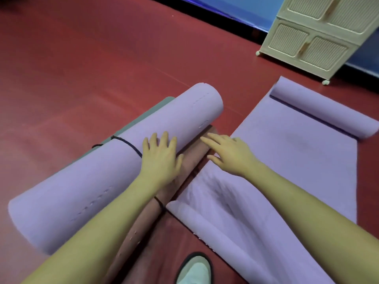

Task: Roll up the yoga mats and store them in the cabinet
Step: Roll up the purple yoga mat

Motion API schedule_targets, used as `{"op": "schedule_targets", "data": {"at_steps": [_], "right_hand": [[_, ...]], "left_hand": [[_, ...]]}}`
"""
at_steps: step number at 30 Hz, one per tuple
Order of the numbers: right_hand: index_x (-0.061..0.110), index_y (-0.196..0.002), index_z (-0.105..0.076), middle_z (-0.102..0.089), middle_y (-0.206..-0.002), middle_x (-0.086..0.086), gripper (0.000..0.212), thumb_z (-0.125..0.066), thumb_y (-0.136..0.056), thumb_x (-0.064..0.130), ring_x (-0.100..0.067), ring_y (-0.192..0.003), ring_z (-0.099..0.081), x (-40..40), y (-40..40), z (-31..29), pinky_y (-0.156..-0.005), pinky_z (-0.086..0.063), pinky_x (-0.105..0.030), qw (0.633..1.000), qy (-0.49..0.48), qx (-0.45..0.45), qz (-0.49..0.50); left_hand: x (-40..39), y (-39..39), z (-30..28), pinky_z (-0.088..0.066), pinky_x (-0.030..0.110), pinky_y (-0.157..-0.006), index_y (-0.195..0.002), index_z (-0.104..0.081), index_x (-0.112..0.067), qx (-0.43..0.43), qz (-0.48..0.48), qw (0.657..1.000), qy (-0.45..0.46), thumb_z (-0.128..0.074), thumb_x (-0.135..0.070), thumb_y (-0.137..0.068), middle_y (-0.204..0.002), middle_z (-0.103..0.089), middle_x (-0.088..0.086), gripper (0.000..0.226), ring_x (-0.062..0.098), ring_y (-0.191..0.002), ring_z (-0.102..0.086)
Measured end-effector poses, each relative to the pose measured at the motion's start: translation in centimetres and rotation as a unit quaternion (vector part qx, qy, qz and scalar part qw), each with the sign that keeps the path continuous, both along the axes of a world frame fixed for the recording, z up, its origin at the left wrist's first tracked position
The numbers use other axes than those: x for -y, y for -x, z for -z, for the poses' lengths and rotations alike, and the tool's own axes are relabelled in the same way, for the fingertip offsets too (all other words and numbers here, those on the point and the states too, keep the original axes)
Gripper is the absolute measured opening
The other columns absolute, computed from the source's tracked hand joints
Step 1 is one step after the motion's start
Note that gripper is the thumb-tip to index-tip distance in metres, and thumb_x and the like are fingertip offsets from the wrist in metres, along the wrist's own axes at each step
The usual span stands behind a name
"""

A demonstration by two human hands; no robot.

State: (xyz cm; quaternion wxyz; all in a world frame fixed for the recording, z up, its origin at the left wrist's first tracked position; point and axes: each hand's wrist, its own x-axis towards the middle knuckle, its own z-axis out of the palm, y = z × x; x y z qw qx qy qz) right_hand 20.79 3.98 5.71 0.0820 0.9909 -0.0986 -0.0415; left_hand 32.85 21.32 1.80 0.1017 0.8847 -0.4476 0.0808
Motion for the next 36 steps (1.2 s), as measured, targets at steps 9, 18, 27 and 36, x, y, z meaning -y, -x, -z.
{"op": "schedule_targets", "data": {"at_steps": [9, 18, 27, 36], "right_hand": [[0.013, -0.112, -0.065, -0.067, -0.107, -0.003, 0.033, -0.063, -0.085, 0.031, -0.026, -0.082, -0.067, 2.4, 19.3, 0.9, -0.065, -0.048, -0.035, 0.994, 0.020, 0.054, 0.090], [0.018, -0.101, -0.070, -0.069, -0.097, 0.001, 0.041, -0.040, -0.085, 0.040, -0.021, -0.079, -0.066, -0.9, 33.2, 10.2, -0.084, -0.040, -0.038, 0.972, -0.023, 0.119, 0.202], [0.012, -0.108, -0.069, -0.068, -0.104, 0.000, 0.040, -0.052, -0.086, 0.041, -0.021, -0.086, -0.064, -6.4, 36.6, 16.9, -0.094, -0.037, -0.047, 0.941, -0.058, 0.243, 0.228], [0.007, -0.123, -0.060, -0.062, -0.121, -0.006, 0.062, -0.044, -0.080, 0.050, -0.024, -0.105, -0.059, -9.3, 35.3, 20.2, -0.097, -0.030, -0.041, 0.933, -0.055, 0.142, 0.325]], "left_hand": [[7.1, 11.8, 1.3, -0.052, 0.047, -0.073, -0.099, -0.069, -0.004, -0.055, 0.260, 0.964, -0.016, -0.042, -0.039, -0.078, -0.100, -0.068, 0.017, 0.049, 0.039, -0.085, -0.066], [9.3, 22.6, 5.7, -0.027, 0.035, -0.105, -0.138, -0.045, -0.019, -0.111, 0.435, 0.874, -0.186, -0.008, -0.069, -0.068, -0.143, -0.044, 0.003, 0.094, 0.026, -0.130, -0.040], [6.3, 25.9, 12.9, -0.054, 0.038, -0.071, -0.108, -0.071, -0.016, -0.037, 0.445, 0.874, -0.192, -0.037, -0.058, -0.082, -0.099, -0.071, 0.006, 0.059, 0.029, -0.083, -0.069], [5.3, 26.5, 13.7, -0.043, 0.047, -0.091, -0.103, -0.072, -0.017, -0.010, 0.409, 0.909, -0.075, -0.045, -0.043, -0.087, -0.114, -0.068, 0.007, 0.040, 0.035, -0.102, -0.064]]}}
